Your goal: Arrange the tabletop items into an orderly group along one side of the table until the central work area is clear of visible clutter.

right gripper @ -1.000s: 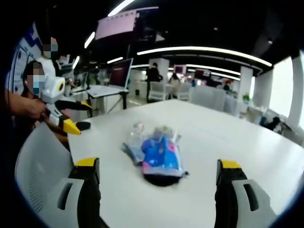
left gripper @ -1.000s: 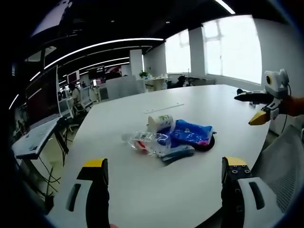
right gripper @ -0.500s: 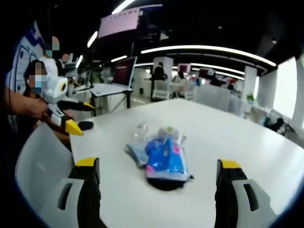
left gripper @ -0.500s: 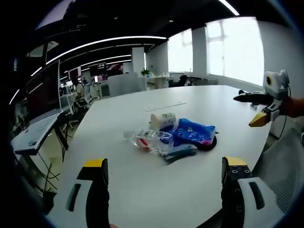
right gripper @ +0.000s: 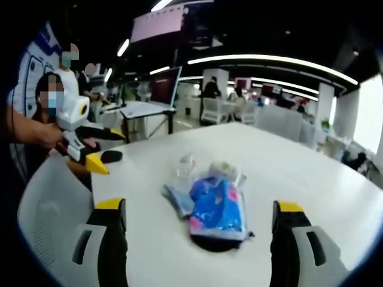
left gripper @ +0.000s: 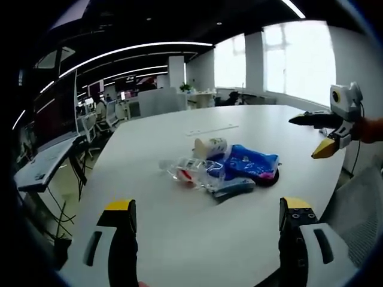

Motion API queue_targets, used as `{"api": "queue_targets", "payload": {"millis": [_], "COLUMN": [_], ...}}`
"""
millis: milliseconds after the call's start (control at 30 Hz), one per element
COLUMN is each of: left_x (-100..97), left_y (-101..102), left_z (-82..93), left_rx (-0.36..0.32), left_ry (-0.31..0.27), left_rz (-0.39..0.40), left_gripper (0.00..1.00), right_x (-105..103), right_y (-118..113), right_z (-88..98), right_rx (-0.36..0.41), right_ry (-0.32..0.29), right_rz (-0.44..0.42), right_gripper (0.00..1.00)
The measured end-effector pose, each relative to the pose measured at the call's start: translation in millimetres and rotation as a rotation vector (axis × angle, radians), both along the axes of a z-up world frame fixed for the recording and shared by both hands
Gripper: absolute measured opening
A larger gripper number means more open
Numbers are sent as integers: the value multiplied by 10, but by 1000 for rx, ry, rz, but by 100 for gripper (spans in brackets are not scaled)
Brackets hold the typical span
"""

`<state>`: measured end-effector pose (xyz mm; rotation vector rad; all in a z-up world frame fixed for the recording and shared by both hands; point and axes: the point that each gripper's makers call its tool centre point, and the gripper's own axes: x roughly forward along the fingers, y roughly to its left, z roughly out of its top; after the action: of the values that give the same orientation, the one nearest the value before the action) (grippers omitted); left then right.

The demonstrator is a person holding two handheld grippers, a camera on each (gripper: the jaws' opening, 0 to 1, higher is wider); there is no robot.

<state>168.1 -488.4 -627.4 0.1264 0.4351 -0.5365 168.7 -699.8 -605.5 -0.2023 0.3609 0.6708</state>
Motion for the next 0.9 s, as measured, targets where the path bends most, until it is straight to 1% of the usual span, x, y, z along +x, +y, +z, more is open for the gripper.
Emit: {"api": "queue_targets", "payload": {"millis": [200, 400, 900], "left_x": [21, 59, 145], "left_y": [11, 32, 63], "left_z": [-30, -60, -110], "left_rx": [5, 2, 0], "left_ry": [7, 15, 29], "left_rz": [1, 6, 12], "left_gripper": [99, 99, 99], "right_x": [50, 111, 271], "right_y": [139, 244, 430], "right_z": [-28, -67, -126], "right_rx": [-12, -28, -56], "right_ry": [6, 17, 35], "right_rz": [48, 89, 142], "right_gripper": [98, 94, 82]}}
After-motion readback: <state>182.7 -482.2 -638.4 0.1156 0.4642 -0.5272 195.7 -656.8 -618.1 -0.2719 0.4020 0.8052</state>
